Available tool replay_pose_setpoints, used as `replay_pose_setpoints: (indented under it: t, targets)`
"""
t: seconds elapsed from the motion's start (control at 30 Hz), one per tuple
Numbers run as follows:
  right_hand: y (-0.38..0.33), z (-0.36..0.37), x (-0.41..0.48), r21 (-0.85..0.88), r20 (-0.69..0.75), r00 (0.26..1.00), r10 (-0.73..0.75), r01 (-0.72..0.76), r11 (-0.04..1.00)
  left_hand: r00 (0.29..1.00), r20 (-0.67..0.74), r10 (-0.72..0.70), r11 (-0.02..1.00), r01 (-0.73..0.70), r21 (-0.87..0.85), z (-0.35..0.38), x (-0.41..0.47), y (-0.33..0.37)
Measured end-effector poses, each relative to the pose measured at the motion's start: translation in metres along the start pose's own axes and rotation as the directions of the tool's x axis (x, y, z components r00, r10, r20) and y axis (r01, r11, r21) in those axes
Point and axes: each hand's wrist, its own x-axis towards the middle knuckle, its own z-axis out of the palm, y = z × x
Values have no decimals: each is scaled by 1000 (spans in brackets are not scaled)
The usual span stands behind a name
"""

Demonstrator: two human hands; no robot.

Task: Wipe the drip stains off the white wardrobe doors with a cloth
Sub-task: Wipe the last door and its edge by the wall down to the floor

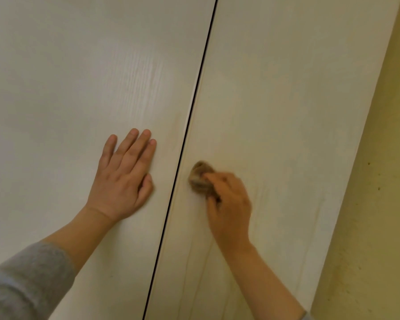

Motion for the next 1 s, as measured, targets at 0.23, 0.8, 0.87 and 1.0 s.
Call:
replay_pose_setpoints:
  t: [0.23,0.8,0.87,1.0]
  targets:
    - [-10,-14,-44,115,217,973,-74,50,992,1000,13,2,1000,-2,8,-1,-1,0]
    - [2,-7,-70,80,123,992,36,-46,996,1000,8,7,1000,-7,15,-2,0,1]
    - [6,-21,-62,121,120,989,82,-97,988,1000,6,4,1000,-4,10,-2,0,2]
    - [34,-49,8,1,-151,980,130,-131,991,1000,-3,10,1000,-10,10,-1,0,1]
